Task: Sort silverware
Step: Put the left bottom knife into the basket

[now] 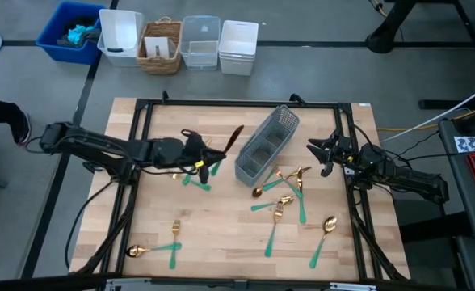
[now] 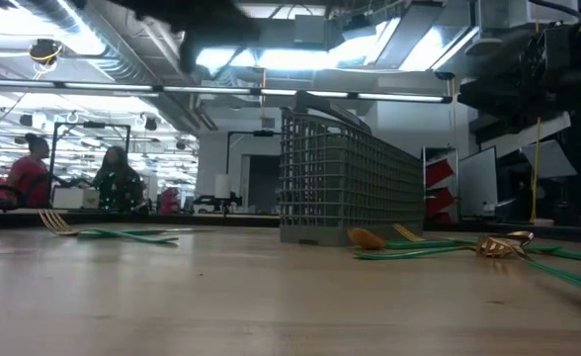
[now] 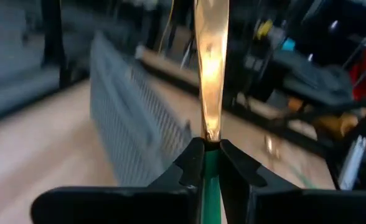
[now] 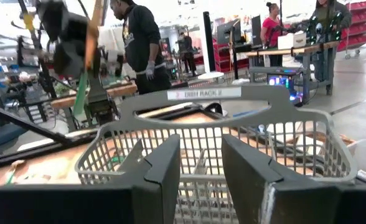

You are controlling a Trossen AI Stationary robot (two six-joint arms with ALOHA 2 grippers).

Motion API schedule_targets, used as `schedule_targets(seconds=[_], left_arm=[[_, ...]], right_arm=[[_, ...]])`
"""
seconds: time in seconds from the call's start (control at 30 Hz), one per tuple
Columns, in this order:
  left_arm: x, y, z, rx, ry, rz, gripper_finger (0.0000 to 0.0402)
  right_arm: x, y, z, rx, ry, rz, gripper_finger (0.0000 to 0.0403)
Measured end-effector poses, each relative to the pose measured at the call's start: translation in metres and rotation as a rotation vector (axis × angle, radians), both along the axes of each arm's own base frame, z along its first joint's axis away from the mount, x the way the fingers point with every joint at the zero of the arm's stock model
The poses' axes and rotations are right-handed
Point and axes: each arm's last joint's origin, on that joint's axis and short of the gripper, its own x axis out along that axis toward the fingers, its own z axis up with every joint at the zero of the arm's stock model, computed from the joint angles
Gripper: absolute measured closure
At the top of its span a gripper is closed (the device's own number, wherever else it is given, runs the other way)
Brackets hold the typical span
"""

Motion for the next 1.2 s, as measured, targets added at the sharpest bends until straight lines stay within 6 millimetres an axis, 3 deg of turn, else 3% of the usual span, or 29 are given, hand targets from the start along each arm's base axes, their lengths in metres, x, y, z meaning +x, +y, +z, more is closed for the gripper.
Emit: schedule_targets(seconds=[0.23, 0.53, 0.8, 1.2], left_arm=[[0.039, -0.002, -0.008, 0.186, -0.219, 0.02, 0.0382], [0.072, -0.005, -0.047, 0.335, -0.293, 0.031, 0.0382], [0.083, -0.007, -0.076, 0.437, -0.218, 0.016, 0.0377], [0.084, -0.013, -0.088, 0.482, -0.106, -0.027, 0.0373]], right_arm=[[0.0, 0.0, -0.005, 0.009, 0.048, 0.0, 0.0283], [0.0, 0.0, -0.007, 0.013, 0.068, 0.001, 0.0283], [0.0, 0.0, -0.007, 0.011, 0.071, 0.001, 0.0283], [0.0, 0.0, -0.008, 0.013, 0.084, 0.001, 0.0283]])
